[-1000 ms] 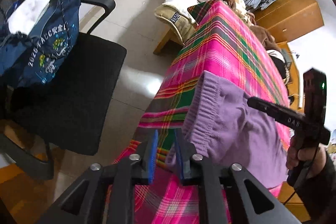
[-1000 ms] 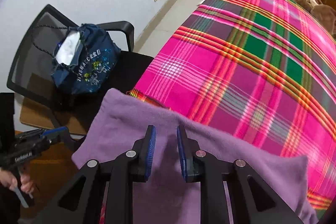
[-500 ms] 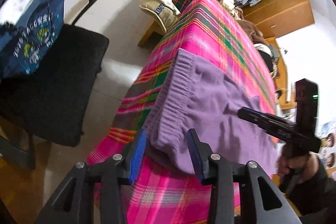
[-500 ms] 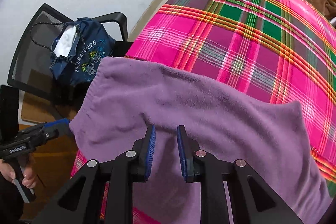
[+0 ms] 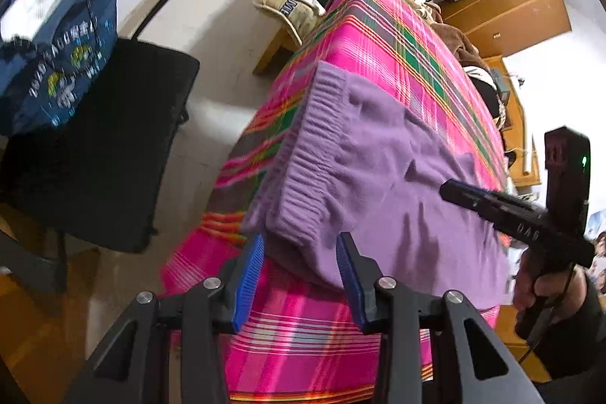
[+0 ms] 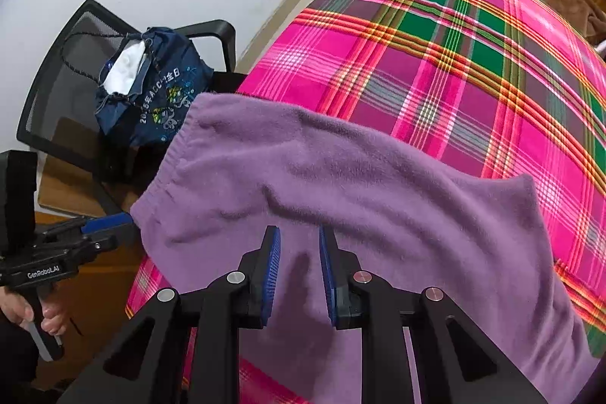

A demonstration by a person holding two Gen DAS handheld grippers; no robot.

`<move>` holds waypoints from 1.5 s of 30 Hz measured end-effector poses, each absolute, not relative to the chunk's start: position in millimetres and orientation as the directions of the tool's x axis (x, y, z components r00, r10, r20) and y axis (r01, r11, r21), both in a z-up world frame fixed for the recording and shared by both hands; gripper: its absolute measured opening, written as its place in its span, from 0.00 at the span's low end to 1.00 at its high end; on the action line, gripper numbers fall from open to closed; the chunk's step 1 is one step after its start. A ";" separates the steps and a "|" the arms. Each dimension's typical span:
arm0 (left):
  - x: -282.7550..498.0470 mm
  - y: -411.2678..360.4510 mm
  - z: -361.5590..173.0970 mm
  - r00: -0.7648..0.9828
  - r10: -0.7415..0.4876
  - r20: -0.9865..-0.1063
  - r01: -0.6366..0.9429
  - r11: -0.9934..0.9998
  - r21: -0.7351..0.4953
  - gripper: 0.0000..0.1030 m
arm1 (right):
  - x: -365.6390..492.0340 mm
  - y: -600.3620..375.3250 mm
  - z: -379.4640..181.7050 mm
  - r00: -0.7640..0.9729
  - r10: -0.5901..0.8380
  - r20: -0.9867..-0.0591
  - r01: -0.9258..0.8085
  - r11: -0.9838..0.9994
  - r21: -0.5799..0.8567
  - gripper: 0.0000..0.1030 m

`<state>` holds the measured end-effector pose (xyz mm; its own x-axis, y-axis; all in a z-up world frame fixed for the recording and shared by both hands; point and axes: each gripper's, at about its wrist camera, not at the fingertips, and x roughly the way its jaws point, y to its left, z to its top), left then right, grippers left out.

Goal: Fold clothes

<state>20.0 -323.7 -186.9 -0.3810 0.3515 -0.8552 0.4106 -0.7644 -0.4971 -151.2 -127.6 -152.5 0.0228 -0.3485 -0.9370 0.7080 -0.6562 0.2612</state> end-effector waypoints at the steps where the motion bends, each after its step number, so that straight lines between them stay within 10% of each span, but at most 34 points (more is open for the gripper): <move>1: 18.7 -323.0 -188.8 -0.385 0.361 -0.849 0.416 -0.754 -0.509 0.39 | -150.3 -126.8 -153.8 0.026 -0.345 -0.938 0.708 -0.656 0.261 0.21; 6: 13.6 -326.3 -200.5 -0.383 0.361 -0.850 0.478 -0.710 -0.517 0.19 | -147.2 -122.9 -158.0 0.034 -0.336 -0.941 0.705 -0.659 0.261 0.21; 17: 26.7 -333.7 -195.8 -0.405 0.352 -0.844 0.484 -0.701 -0.524 0.09 | -144.3 -116.5 -152.1 0.027 -0.345 -0.938 0.702 -0.662 0.264 0.21; 36: 35.8 -353.6 -202.8 -0.445 0.434 -0.783 0.483 -0.620 -0.619 0.44 | -140.5 -102.3 -149.7 0.020 -0.338 -0.941 0.688 -0.678 0.258 0.21; 45: 23.1 -344.7 -222.9 -0.423 0.448 -0.788 0.520 -0.592 -0.615 0.45 | -139.4 -99.4 -151.6 0.021 -0.327 -0.945 0.683 -0.685 0.252 0.21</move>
